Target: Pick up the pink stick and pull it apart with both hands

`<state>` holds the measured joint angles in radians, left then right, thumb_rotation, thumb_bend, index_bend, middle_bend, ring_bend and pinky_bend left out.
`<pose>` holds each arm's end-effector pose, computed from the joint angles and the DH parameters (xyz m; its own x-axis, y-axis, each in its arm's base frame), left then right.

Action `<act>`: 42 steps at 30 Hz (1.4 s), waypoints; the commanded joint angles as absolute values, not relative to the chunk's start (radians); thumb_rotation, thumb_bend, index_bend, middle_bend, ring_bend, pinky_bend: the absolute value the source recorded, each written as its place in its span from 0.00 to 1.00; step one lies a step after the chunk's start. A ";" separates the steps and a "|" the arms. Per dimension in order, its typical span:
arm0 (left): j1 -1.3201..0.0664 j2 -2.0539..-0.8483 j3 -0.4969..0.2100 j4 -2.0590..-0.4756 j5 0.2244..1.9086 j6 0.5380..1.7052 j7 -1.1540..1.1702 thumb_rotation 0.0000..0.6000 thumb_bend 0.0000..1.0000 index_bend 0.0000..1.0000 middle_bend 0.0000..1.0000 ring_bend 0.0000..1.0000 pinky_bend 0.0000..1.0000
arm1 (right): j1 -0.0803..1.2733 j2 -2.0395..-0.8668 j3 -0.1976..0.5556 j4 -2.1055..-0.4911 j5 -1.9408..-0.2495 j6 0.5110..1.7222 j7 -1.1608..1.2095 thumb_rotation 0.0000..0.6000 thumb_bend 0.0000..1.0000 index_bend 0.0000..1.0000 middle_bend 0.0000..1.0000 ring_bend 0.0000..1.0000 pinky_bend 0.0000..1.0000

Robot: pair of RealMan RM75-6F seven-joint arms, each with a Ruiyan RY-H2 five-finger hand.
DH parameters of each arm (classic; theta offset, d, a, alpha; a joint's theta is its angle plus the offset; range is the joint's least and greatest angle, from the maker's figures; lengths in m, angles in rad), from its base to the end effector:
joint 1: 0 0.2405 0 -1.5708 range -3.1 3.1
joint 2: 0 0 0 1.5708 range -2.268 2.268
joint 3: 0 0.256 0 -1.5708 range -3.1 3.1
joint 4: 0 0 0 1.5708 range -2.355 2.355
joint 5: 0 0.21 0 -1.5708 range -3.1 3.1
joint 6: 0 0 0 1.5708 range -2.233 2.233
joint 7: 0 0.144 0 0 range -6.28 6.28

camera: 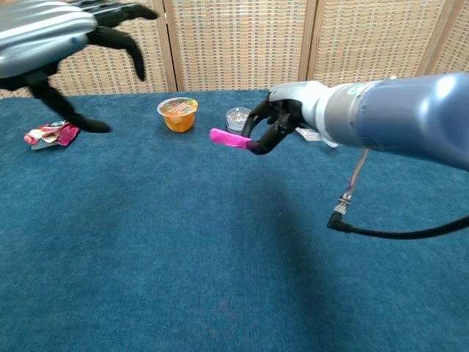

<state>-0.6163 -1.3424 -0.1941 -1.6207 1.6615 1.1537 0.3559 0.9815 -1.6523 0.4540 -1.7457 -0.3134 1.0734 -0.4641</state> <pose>-0.1230 0.3080 0.0618 0.5388 -0.1717 0.8248 0.5886 -0.6237 -0.5143 -0.0325 -0.3448 -0.0336 -0.1113 -0.4938 0.8624 -0.9931 0.0235 -0.1147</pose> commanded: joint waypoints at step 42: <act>-0.759 -1.627 -0.147 -1.352 1.648 1.168 0.303 1.00 0.22 0.51 0.00 0.00 0.00 | 1.028 -1.711 0.463 -1.730 -0.279 1.126 -0.450 1.00 0.63 0.67 0.20 0.00 0.00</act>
